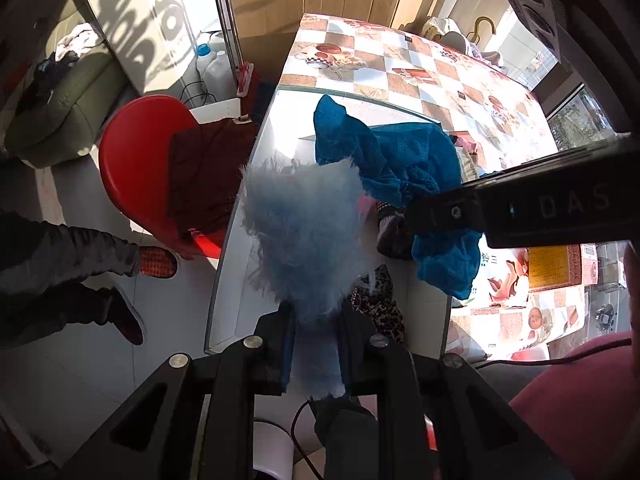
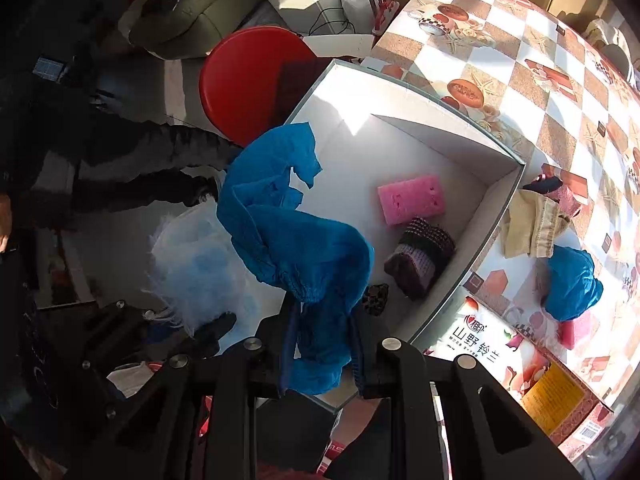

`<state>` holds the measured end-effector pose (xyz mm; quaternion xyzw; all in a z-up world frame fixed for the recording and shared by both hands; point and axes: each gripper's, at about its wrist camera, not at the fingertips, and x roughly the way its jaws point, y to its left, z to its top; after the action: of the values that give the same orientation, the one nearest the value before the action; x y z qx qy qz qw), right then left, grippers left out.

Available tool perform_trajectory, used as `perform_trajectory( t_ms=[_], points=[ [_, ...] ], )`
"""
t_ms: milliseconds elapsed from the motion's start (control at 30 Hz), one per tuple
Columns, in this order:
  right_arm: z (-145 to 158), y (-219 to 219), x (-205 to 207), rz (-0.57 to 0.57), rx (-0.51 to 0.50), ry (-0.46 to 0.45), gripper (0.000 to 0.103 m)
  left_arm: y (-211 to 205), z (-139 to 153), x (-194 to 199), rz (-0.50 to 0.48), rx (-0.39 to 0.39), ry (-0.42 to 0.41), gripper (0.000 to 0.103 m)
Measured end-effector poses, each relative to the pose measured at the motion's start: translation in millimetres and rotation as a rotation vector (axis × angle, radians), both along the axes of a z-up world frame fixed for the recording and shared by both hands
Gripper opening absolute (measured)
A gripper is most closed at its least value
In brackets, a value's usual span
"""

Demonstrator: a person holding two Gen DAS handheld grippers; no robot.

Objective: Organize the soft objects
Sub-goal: 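Carry the blue boa and blue bag with both tools over the white box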

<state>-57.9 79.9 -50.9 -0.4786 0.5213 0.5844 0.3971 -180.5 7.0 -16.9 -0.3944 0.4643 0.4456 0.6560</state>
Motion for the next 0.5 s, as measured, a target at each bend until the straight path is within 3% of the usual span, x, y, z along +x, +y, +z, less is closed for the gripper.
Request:
perform_trajectory(
  t_ms=[500],
  points=[
    [-4.6,4.5,1.1,-0.007,-0.020,-0.007,0.025,2.2,-3.3,3.4,-0.008,-0.009,0.012,0.020]
  ],
)
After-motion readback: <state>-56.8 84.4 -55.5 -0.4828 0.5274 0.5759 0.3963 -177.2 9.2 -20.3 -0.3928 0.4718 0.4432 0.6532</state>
